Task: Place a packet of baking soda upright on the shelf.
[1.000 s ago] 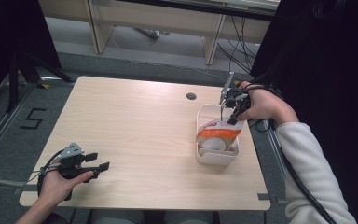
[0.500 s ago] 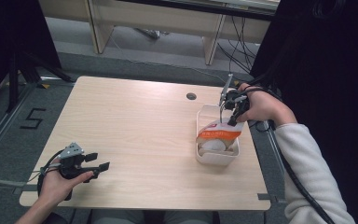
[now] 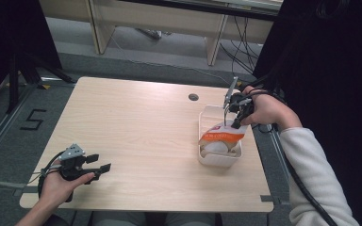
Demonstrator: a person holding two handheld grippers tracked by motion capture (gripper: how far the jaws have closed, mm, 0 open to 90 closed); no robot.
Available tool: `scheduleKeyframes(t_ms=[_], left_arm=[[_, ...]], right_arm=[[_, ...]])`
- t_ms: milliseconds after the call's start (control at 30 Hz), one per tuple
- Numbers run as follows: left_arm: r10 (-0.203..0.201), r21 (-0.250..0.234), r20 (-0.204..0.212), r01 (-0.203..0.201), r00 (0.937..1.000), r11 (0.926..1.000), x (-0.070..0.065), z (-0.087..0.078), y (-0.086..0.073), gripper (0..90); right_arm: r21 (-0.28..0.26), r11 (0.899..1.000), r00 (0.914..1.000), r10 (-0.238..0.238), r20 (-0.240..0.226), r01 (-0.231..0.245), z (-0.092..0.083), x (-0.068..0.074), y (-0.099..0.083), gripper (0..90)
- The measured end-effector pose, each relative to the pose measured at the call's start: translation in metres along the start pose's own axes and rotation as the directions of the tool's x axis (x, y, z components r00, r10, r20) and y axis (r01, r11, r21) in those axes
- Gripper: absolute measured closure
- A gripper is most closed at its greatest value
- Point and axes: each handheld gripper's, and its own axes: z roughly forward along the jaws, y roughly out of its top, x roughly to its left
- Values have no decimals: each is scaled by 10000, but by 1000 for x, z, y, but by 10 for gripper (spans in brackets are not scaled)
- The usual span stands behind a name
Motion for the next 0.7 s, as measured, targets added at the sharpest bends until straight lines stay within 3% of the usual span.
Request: scheduleKeyframes(t_ms=[167, 267, 333, 400, 433, 467, 500, 533, 600, 700], left_arm=[[-3, 9, -2, 3, 10000, 10000, 0, 0, 0, 298], [-2, 10, 11, 1, 10000, 10000, 0, 0, 0, 298], [8, 19, 5, -8, 10000, 10000, 0, 0, 0, 298], [-21, 9, -12, 21, 10000, 10000, 0, 0, 0, 297], [48, 42, -36, -48, 10000, 10000, 0, 0, 0, 297], [93, 59, -33, -93, 10000, 9999, 0, 0, 0, 297], [80, 49, -29, -79, 10000, 10000, -1, 0, 0, 297], [91, 42, -31, -91, 10000, 10000, 0, 0, 0, 297], [-34, -10, -17, 34, 10000, 10000, -1, 0, 0, 297], [9, 8, -4, -9, 10000, 10000, -1, 0, 0, 296]], right_arm=[[-194, 9993, 9994, 335, 18, -335, -4, 2, 1, 850], [-591, 9964, 9982, 601, 13, -599, -9, 6, 2, 777], [-877, 9952, 9991, 424, -13, -423, -13, 8, 5, 725], [-1314, 9888, 9975, 707, -42, -706, -18, 13, 8, 646], [-1498, 9865, 9978, 653, -73, -656, -20, 15, 11, 626], [-1762, 9838, 9995, 316, -37, -317, -21, 15, 14, 612], [-1887, 9804, 9984, 556, -130, -571, -23, 19, 17, 594], [-2083, 9771, 9991, 425, -78, -432, -23, 21, 20, 571], [-2279, 9718, 9982, 569, -208, -601, -24, 28, 26, 541], [-2941, 9547, 9990, 426, -156, -453, -25, 33, 36, 533]])
